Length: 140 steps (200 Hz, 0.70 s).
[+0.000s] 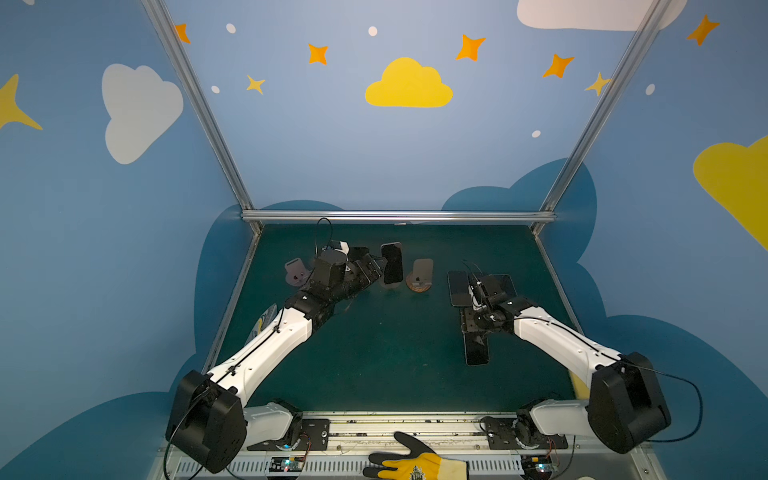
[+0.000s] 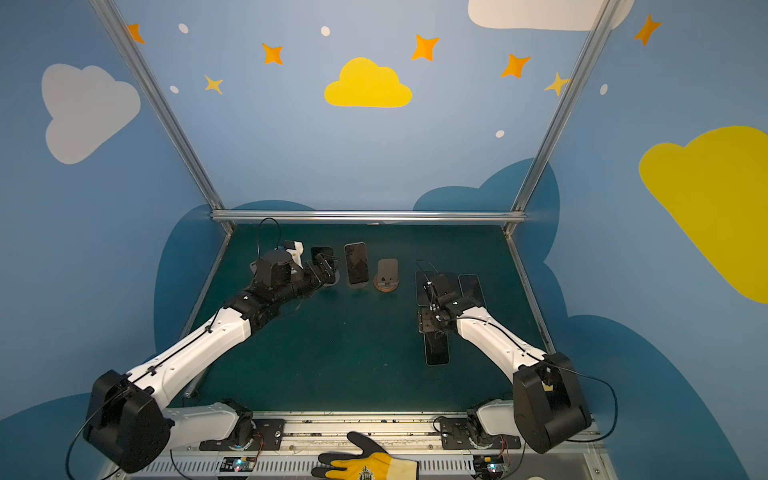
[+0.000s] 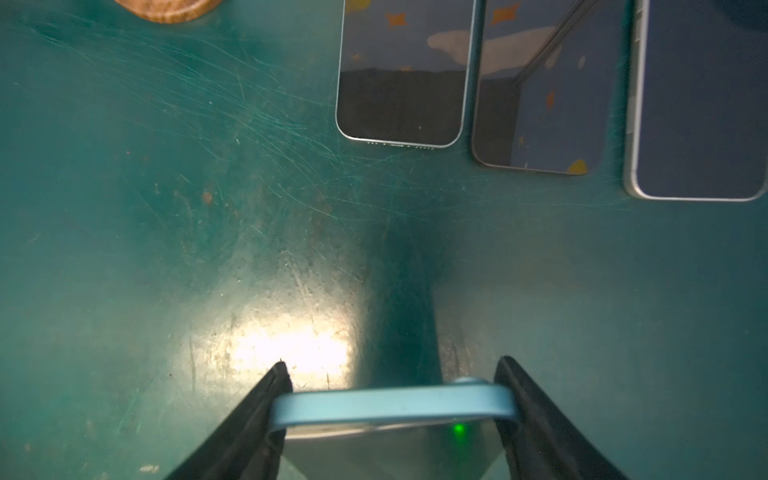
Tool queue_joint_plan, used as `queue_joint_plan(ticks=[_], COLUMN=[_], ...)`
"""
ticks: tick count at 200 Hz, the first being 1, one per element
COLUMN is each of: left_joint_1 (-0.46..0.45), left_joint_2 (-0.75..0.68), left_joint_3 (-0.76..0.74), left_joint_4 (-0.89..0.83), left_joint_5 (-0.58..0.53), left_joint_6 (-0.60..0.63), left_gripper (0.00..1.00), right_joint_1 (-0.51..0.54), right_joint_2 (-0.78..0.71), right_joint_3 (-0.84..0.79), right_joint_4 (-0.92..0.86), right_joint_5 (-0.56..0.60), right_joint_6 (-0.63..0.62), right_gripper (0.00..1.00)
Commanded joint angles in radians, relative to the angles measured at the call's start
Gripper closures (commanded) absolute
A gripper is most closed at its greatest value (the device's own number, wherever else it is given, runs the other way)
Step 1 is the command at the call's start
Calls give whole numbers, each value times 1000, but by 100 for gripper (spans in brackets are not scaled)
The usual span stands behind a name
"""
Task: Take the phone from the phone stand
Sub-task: 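Carry the light blue phone toward the robot, near the flat phones, then lower the light blue phone flat onto the table with the right gripper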
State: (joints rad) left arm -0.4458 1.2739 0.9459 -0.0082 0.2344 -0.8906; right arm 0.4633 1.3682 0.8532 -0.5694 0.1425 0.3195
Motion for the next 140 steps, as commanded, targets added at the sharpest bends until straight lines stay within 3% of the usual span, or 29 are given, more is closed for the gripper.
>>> queue_joint_plan(ticks=[1,62,140], left_joint_1=[-1,-2,-1], left_joint_2=[9,20,16], left_joint_3=[22,22,22], left_joint_4=[-3,-3,-3], left_joint_5=[0,4,-1], left_joint_6=[17,13,21], left_gripper=[0,0,0], right_joint_1=[-8,-30,-30], right_joint_2=[48,278,371], right_joint_3=[44,185,195], right_joint_4=[-23,-110,-83], right_joint_5=[-30,-117,-37], right_joint_6=[36,85,110], right_gripper=[38,38,34])
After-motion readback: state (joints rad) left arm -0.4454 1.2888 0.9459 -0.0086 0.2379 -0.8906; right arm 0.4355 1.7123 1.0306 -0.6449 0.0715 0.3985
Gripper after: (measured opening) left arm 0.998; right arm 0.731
